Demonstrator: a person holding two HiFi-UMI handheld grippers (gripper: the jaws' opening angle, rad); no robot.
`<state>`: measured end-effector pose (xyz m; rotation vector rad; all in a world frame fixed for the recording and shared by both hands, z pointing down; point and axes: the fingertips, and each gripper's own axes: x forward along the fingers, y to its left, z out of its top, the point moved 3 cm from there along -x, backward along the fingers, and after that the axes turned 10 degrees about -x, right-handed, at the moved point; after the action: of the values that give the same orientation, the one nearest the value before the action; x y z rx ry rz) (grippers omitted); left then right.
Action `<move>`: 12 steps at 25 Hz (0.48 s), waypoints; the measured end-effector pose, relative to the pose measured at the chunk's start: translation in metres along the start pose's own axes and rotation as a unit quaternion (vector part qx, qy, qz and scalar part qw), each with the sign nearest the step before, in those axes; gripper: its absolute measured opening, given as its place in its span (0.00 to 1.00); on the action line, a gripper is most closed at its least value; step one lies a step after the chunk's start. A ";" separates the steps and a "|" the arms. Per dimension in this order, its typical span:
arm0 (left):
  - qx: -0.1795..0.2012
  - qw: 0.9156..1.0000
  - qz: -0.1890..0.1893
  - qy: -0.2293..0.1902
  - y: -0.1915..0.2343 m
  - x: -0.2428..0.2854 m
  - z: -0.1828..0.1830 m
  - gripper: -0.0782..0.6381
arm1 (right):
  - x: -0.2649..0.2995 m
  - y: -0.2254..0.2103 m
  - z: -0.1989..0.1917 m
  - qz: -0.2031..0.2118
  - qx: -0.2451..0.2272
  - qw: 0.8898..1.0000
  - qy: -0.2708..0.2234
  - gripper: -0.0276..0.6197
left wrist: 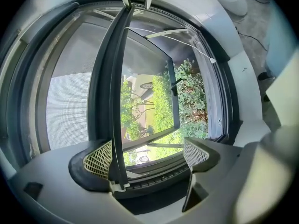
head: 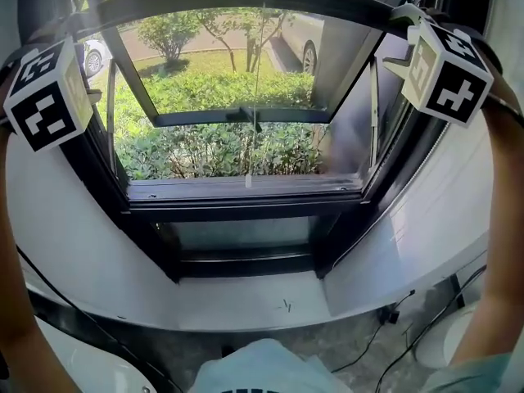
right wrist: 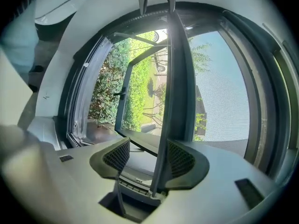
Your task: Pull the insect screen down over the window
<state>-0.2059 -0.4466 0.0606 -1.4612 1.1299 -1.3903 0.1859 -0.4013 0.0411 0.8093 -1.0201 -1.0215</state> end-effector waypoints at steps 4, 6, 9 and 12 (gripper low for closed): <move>0.009 1.000 -0.022 0.006 -0.025 0.009 -0.001 0.76 | 0.011 0.022 0.007 0.021 -0.007 1.000 -0.001 0.43; 0.013 0.999 -0.031 0.009 -0.038 0.014 -0.004 0.76 | 0.014 0.033 0.011 0.032 -0.009 0.999 -0.004 0.43; 0.016 0.999 -0.039 0.023 -0.054 0.020 -0.013 0.76 | 0.016 0.041 0.016 0.035 -0.019 0.999 -0.002 0.43; 0.020 0.999 -0.037 0.030 -0.063 0.020 -0.018 0.76 | 0.017 0.049 0.019 0.042 -0.021 0.999 -0.003 0.43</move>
<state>-0.2195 -0.4476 0.1281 -1.4556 1.0889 -1.5091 0.1852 -0.4025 0.0959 0.7235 -1.0274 -0.9707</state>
